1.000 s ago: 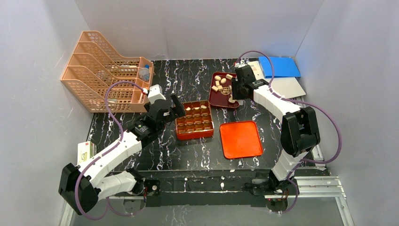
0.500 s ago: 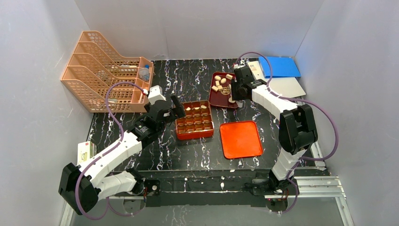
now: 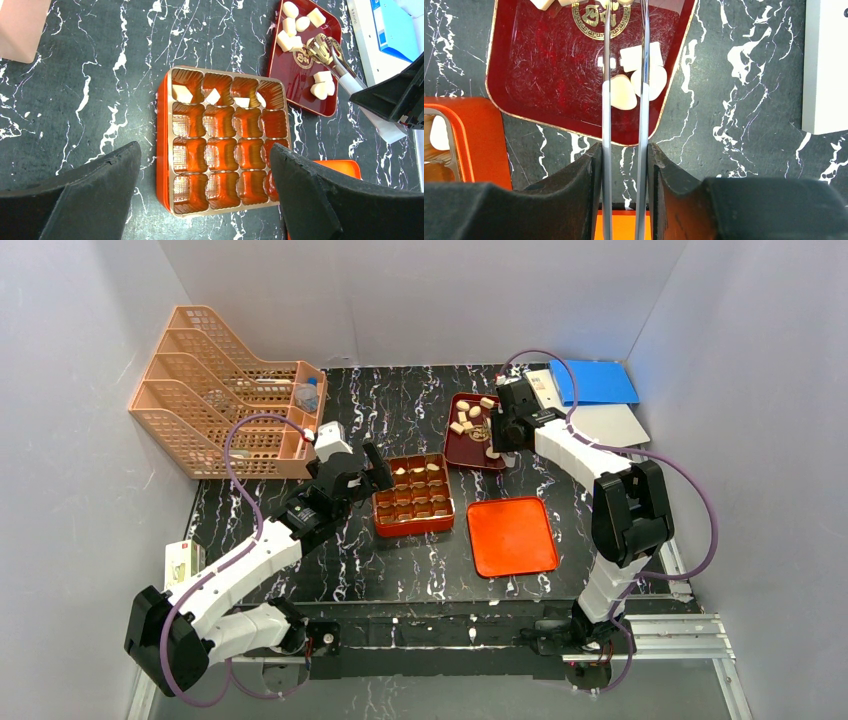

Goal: Pack the chocolate
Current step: Pick up the fake chocolate from the plate.

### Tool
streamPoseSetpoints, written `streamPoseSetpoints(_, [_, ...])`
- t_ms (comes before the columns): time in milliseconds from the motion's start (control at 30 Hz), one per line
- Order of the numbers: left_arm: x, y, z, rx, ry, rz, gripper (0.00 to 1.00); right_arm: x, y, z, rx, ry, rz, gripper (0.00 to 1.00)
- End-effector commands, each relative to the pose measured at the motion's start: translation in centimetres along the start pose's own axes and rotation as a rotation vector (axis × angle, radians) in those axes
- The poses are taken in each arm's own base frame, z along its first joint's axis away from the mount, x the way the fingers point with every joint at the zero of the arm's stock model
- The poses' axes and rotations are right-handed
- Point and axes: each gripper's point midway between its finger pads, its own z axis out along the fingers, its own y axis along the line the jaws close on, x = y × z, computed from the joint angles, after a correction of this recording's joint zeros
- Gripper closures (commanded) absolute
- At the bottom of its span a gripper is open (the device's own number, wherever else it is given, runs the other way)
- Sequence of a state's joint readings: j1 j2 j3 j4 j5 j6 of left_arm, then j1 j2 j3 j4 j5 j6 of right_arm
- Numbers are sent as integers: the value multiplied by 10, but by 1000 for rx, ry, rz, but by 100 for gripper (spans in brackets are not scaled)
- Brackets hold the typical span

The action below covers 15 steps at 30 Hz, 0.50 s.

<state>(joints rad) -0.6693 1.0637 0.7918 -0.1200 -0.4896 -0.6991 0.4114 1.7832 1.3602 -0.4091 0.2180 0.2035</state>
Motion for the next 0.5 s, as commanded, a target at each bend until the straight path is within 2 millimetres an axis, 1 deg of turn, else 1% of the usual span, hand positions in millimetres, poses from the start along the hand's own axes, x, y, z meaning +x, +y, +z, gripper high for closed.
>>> streamPoseSetpoints(0, [-8, 3, -4, -8, -25, -11, 2, -31, -2, -11, 6, -85, 14, 99])
streamPoseSetpoints(467, [-12, 3, -7, -9, -32, -15, 2, -48, -1, -31, -9, -137, 26, 99])
